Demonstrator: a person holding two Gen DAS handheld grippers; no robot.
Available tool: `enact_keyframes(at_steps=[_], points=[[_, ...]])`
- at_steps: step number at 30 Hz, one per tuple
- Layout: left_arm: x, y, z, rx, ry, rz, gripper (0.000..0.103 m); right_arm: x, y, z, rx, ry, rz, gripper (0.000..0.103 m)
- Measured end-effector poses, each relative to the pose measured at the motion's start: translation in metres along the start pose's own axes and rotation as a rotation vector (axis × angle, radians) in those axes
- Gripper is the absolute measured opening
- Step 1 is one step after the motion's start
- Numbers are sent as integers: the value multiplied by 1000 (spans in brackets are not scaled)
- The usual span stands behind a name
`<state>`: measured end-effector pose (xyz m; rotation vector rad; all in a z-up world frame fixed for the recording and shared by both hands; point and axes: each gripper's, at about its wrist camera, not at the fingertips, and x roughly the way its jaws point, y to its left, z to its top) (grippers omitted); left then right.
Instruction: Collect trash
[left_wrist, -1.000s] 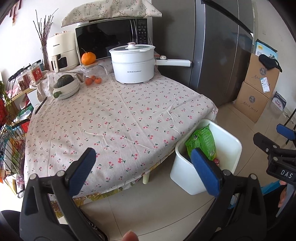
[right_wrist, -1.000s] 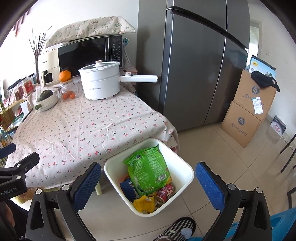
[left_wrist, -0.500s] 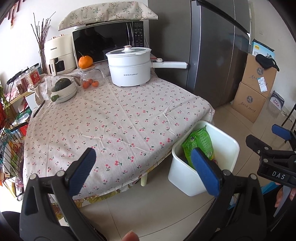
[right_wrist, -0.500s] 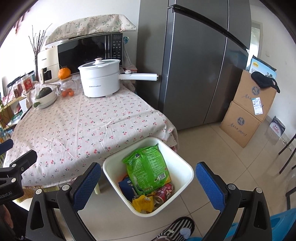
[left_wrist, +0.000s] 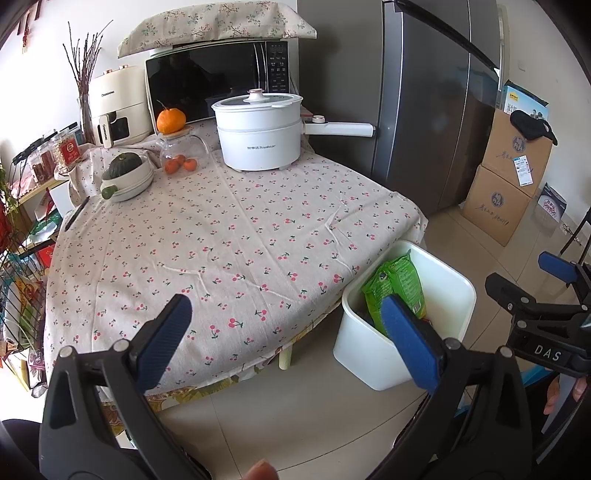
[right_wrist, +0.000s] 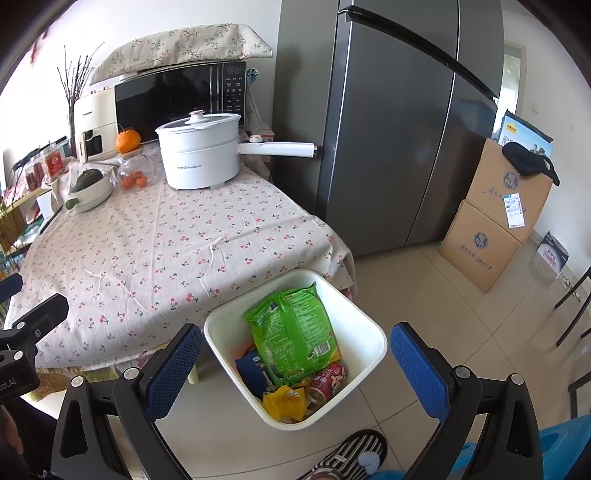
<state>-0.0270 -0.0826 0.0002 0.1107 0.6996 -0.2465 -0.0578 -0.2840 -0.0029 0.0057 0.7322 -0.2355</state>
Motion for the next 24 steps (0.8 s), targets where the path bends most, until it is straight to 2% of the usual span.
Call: enact_keyframes(at_steps=[24], points=[[4, -1, 0, -19, 29, -15, 102, -1, 0, 1, 11, 1, 4, 103]])
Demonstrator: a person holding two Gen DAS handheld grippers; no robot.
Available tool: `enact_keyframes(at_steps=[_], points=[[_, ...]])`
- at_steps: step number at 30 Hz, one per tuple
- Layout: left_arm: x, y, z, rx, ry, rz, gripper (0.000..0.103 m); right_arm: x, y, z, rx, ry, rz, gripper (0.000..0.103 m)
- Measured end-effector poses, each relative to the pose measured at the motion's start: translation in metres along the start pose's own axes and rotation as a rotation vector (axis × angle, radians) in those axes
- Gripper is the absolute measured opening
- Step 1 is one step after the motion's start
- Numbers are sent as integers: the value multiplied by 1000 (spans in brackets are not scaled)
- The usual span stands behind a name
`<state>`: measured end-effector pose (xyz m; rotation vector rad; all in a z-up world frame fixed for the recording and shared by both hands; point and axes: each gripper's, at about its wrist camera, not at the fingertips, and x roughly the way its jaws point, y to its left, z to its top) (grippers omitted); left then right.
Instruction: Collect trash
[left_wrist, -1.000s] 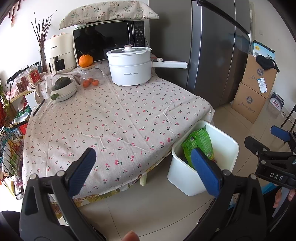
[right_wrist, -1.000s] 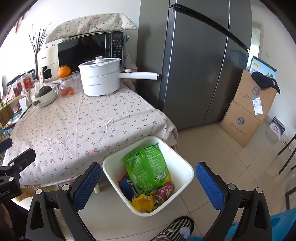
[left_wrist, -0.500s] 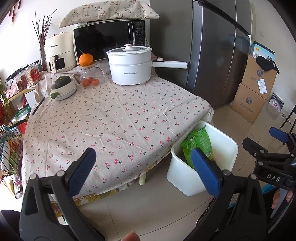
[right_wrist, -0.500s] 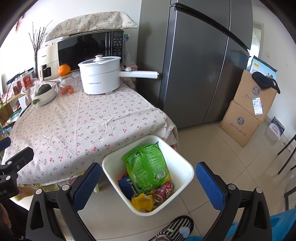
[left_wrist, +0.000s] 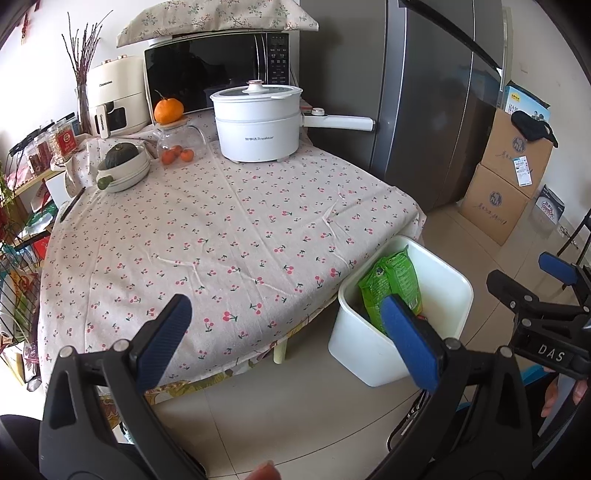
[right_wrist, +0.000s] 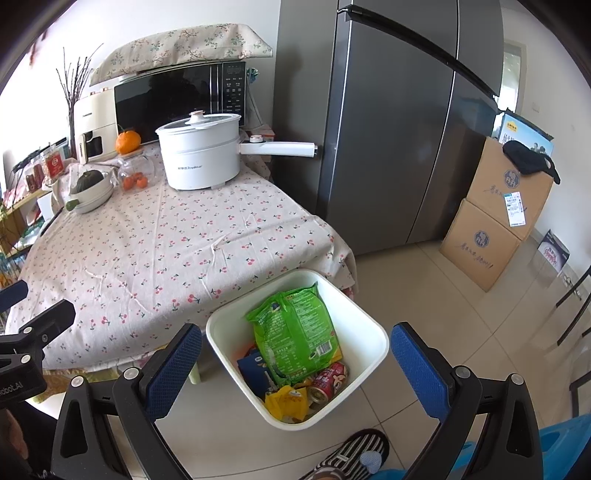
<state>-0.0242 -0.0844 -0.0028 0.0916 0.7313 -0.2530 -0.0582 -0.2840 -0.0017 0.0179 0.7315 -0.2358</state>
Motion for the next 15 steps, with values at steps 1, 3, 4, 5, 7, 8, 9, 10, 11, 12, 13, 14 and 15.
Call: enact_keyframes(at_steps=[1, 3, 4, 5, 7, 8, 9, 10, 11, 12, 13, 14, 15], points=[[-1, 0, 0, 3, -1, 1, 102, 0, 0, 0, 1, -1, -1, 103], [-1, 0, -1, 5, -2, 6, 102, 0, -1, -1, 1, 1, -3, 103], [-1, 0, -1, 4, -1, 7, 102, 0, -2, -1, 3, 2, -4, 103], [-2, 1, -1, 1, -2, 10, 102, 1, -3, -1, 6, 3, -4, 103], [-2, 3, -1, -4, -1, 12, 102, 1, -4, -1, 12, 4, -3, 103], [-2, 3, -1, -6, -1, 13, 102, 1, -3, -1, 14, 4, -3, 103], [-2, 4, -1, -9, 0, 13, 102, 1, -3, -1, 13, 4, -2, 103], [-2, 5, -1, -9, 1, 11, 102, 1, -2, -1, 11, 5, -2, 103], [-2, 5, -1, -10, 2, 9, 102, 1, -1, -1, 8, 6, -2, 103], [-2, 5, -1, -9, 3, 6, 102, 1, 0, -1, 5, 8, -3, 103], [-1, 4, -1, -9, 4, 3, 102, 1, 1, -1, 3, 9, -2, 103], [-1, 4, -1, -8, 4, 1, 102, 1, 1, -1, 2, 9, -3, 103], [-2, 4, -2, -6, 4, -1, 102, 2, 1, -1, 1, 10, -4, 103]])
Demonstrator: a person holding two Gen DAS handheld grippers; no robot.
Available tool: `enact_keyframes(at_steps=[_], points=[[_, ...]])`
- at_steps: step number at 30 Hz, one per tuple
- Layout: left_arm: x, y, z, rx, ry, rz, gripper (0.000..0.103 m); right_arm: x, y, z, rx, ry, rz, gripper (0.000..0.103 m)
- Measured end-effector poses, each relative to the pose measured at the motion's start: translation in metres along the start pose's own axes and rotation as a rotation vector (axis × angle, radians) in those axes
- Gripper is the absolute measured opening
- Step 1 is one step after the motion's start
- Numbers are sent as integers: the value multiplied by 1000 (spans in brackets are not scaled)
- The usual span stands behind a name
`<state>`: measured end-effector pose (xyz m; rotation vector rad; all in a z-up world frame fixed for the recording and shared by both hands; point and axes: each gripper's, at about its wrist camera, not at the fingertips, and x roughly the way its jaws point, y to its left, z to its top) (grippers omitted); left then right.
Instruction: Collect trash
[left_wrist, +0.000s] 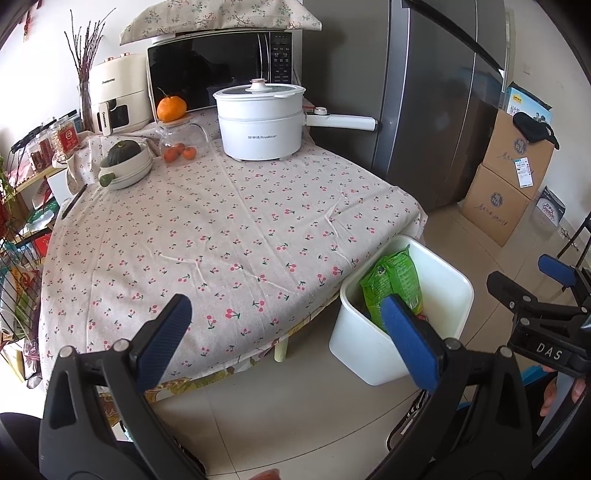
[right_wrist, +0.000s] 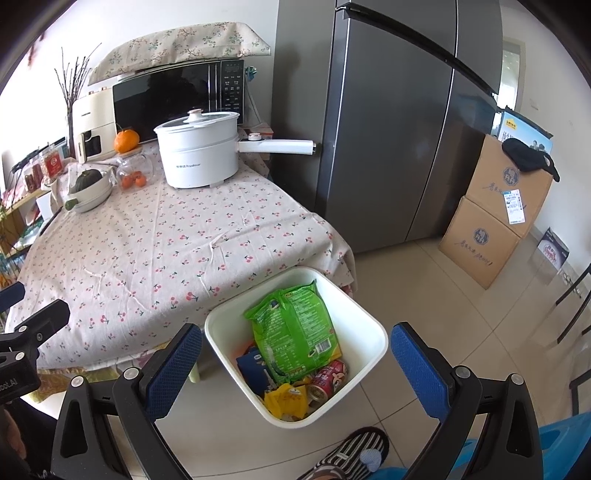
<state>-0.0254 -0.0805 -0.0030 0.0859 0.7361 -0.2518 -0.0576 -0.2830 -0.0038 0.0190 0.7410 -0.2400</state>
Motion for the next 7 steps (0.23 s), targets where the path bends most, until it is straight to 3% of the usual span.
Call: enact_keyframes(at_steps=[7], points=[[-2, -1, 0, 0, -2, -7, 102, 0, -1, 0, 4, 1, -3, 103]])
